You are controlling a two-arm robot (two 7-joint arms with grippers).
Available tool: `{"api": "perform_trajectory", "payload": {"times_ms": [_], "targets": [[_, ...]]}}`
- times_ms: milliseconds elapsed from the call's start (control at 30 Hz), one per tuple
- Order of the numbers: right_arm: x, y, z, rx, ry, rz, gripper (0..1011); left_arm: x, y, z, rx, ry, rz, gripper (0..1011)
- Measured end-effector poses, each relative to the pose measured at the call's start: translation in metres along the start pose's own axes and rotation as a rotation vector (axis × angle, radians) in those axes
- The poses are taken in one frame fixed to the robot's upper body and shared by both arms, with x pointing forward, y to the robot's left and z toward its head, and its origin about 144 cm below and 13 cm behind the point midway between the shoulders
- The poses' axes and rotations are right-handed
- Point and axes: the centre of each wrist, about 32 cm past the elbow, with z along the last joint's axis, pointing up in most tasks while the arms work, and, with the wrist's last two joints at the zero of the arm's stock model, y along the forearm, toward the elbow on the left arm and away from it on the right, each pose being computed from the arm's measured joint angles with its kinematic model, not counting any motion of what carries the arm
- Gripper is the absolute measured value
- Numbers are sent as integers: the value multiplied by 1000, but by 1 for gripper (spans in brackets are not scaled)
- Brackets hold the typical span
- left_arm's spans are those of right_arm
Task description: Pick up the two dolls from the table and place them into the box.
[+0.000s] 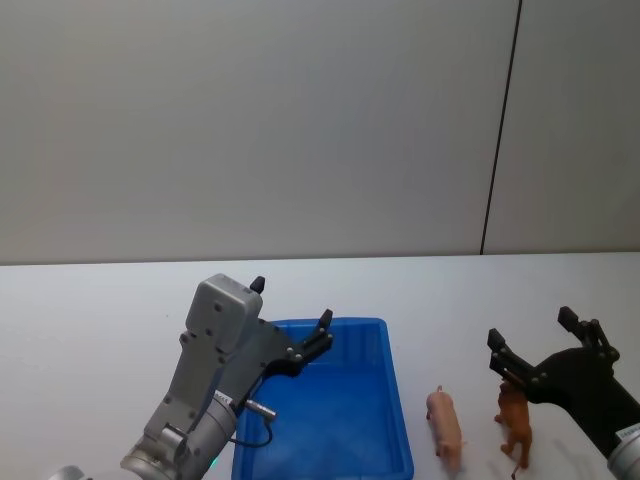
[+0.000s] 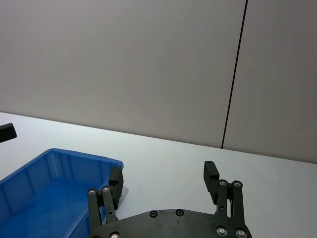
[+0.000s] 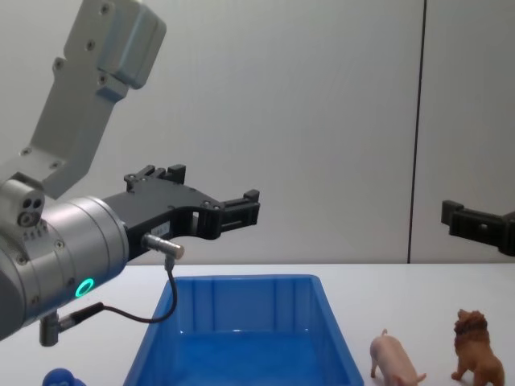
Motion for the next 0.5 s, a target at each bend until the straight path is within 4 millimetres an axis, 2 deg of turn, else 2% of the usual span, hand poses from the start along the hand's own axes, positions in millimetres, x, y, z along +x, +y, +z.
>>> {"api": "perform_trajectory", "payload": {"times_ms": [500], "targets": [[6,-1,0,-15,13,4,1001,0,0,0,0,0,0,1001]]}}
